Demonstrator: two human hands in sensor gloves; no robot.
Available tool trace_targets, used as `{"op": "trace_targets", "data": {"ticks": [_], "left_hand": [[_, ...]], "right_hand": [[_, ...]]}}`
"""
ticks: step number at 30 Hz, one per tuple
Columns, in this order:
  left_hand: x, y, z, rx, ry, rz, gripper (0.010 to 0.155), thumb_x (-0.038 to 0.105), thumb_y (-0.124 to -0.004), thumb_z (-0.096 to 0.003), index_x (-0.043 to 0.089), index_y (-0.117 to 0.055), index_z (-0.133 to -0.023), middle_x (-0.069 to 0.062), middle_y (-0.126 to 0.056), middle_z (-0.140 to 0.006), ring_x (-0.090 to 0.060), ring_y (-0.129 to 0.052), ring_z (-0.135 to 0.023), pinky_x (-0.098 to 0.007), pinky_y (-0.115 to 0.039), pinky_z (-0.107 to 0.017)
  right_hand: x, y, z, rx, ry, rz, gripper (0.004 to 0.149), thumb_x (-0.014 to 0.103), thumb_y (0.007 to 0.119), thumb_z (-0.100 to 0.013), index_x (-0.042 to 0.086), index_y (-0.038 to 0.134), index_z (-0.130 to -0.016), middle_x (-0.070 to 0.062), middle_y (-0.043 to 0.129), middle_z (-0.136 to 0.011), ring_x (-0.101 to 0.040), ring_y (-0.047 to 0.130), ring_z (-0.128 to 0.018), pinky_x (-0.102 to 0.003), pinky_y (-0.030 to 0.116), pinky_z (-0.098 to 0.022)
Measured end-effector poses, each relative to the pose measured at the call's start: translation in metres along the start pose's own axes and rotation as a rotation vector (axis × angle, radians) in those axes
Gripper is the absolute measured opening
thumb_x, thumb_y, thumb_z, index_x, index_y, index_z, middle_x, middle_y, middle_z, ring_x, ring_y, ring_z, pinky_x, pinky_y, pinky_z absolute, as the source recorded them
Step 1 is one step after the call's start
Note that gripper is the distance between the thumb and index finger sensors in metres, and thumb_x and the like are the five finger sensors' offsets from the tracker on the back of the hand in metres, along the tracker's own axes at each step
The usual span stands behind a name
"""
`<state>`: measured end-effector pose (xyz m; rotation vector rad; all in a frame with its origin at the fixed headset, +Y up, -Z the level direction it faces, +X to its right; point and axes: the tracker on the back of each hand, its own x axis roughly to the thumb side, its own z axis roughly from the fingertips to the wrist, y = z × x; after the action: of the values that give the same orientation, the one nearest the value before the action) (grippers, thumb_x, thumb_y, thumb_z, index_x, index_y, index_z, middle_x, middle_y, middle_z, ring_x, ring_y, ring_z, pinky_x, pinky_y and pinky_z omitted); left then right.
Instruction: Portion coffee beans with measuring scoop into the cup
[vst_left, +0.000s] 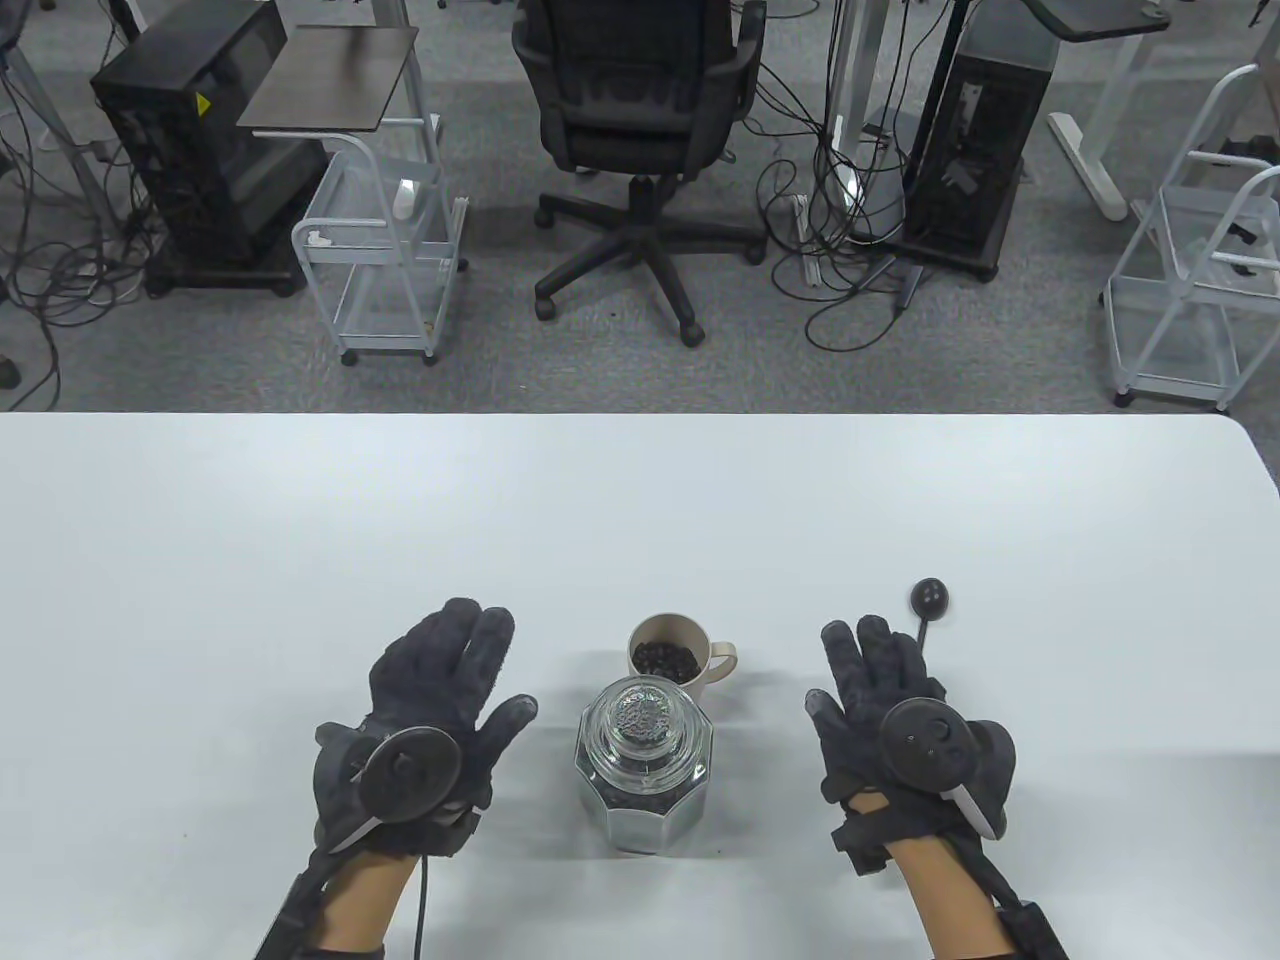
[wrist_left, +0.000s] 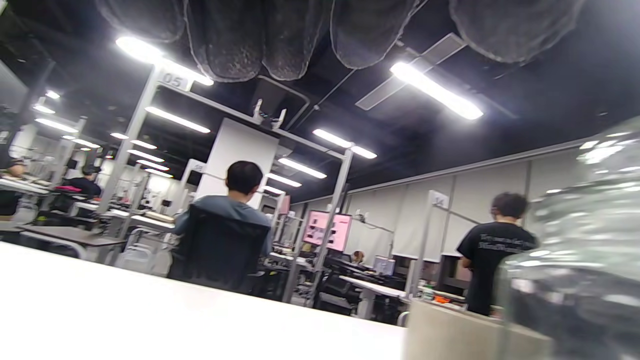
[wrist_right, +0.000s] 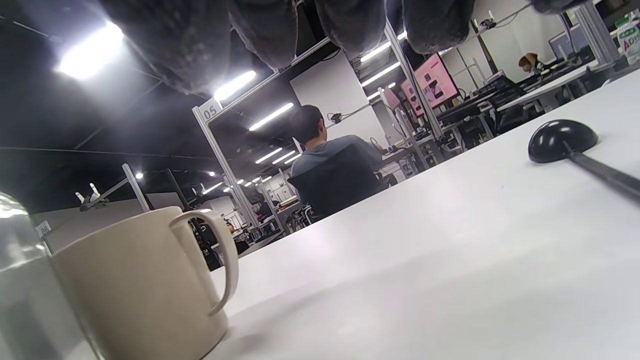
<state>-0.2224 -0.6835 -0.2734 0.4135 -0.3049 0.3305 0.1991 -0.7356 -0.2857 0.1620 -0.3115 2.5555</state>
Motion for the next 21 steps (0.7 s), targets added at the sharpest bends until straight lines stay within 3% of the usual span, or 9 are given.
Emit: {"op": "trace_targets", "data": {"ticks": [10, 14, 18, 21], "left_hand": [[-0.032, -0.035, 0.001, -0.092, 0.122, -0.086, 0.077, 0.064, -0.062, -0.0447, 0.026, -0.051, -0.111, -0.012, -0.049, -0.118, -0.049, -0.055, -0.106, -0.073, -0.043, -0.073], [-0.047, -0.049, 0.002, -0.246, 0.234, -0.138, 0.088, 0.073, -0.058, -0.0428, 0.028, -0.033, -0.114, -0.015, -0.022, -0.122, -0.056, -0.029, -0.112, -0.078, -0.036, -0.071], [-0.056, -0.061, 0.005, -0.342, 0.289, -0.167, 0.090, 0.075, -0.056, -0.0424, 0.029, -0.025, -0.114, -0.015, -0.014, -0.121, -0.056, -0.021, -0.112, -0.079, -0.033, -0.070], [-0.058, -0.061, 0.005, -0.347, 0.300, -0.170, 0.091, 0.075, -0.056, -0.0423, 0.028, -0.024, -0.114, -0.015, -0.014, -0.121, -0.056, -0.020, -0.112, -0.079, -0.032, -0.070]], "right_hand": [[-0.010, -0.006, 0.000, -0.014, 0.029, 0.148, 0.067, 0.042, 0.075, -0.051, 0.025, 0.047, -0.109, -0.024, 0.031, -0.112, -0.067, 0.033, -0.102, -0.087, 0.031, -0.058], [-0.020, -0.001, -0.001, 0.089, 0.119, 0.227, 0.077, 0.053, 0.073, -0.051, 0.029, 0.033, -0.111, -0.022, 0.016, -0.112, -0.066, 0.019, -0.102, -0.088, 0.025, -0.057], [-0.027, 0.002, -0.002, 0.128, 0.156, 0.275, 0.082, 0.062, 0.069, -0.050, 0.032, 0.022, -0.110, -0.020, 0.005, -0.111, -0.064, 0.008, -0.101, -0.089, 0.020, -0.056], [-0.026, 0.002, -0.002, 0.116, 0.155, 0.274, 0.083, 0.063, 0.069, -0.050, 0.032, 0.021, -0.110, -0.020, 0.005, -0.111, -0.063, 0.007, -0.101, -0.088, 0.020, -0.056]]}}
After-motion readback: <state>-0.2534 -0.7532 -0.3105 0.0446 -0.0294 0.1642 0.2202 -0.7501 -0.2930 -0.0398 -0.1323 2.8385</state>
